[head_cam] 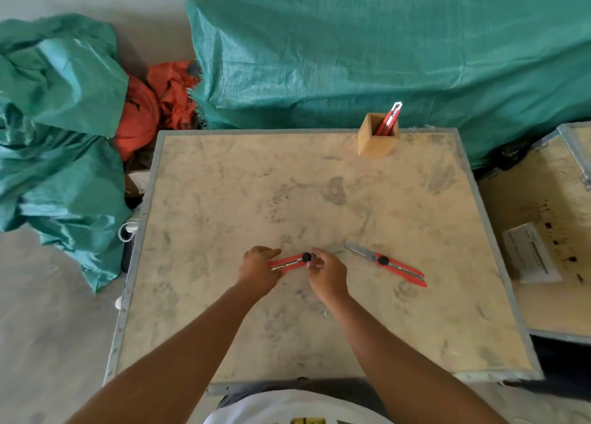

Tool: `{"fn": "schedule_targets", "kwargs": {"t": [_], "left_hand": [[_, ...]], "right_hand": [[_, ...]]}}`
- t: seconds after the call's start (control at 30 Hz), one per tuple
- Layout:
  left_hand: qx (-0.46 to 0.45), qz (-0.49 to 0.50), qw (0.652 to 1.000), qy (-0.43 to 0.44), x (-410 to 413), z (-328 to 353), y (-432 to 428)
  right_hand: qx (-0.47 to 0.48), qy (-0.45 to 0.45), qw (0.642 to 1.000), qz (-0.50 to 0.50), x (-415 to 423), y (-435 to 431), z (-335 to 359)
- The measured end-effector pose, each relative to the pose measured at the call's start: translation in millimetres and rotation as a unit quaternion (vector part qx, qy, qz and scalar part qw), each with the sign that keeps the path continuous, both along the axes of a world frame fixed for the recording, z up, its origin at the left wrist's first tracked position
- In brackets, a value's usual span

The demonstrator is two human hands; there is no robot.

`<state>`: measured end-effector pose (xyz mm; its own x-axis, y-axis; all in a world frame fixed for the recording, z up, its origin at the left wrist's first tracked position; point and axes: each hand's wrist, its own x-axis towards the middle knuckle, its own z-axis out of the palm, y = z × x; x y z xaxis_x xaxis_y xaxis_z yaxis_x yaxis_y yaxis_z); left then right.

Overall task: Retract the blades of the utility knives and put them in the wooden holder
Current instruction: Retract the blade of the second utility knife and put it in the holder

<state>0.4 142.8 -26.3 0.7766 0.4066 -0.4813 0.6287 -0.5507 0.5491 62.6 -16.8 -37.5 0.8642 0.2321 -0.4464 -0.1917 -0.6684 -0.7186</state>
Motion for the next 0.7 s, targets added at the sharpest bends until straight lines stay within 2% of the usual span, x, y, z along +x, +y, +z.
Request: {"fn": "schedule_targets", "kwargs": {"t": [0.1,0.23,0.43,0.57,0.7], "left_hand": [[0.014,-0.048,0.999,0.000,-5.0,-7.7,-1.7],[0.014,-0.087,0.995,-0.044,-15.4,-16.7,-5.0],[-0.009,-0.073,0.991,-0.110,-28.5,-15.0,-12.8],[-0.066,-0.014,0.988,-0.136,-29.0,13.9,-16.7],[-0.186,0.022,0.976,-0.108,-28.0,51.8,-15.3]], "right_hand": [[-0.008,0.018,1.000,-0.024,-1.8,7.0,-1.8],[0.027,0.048,0.995,-0.084,-4.1,11.3,-7.3],[0.144,0.083,0.968,-0.188,-8.6,14.1,5.1],[0.186,0.079,0.966,-0.162,6.9,8.4,28.2],[0.202,0.068,0.973,-0.091,30.0,-6.8,62.9]]}}
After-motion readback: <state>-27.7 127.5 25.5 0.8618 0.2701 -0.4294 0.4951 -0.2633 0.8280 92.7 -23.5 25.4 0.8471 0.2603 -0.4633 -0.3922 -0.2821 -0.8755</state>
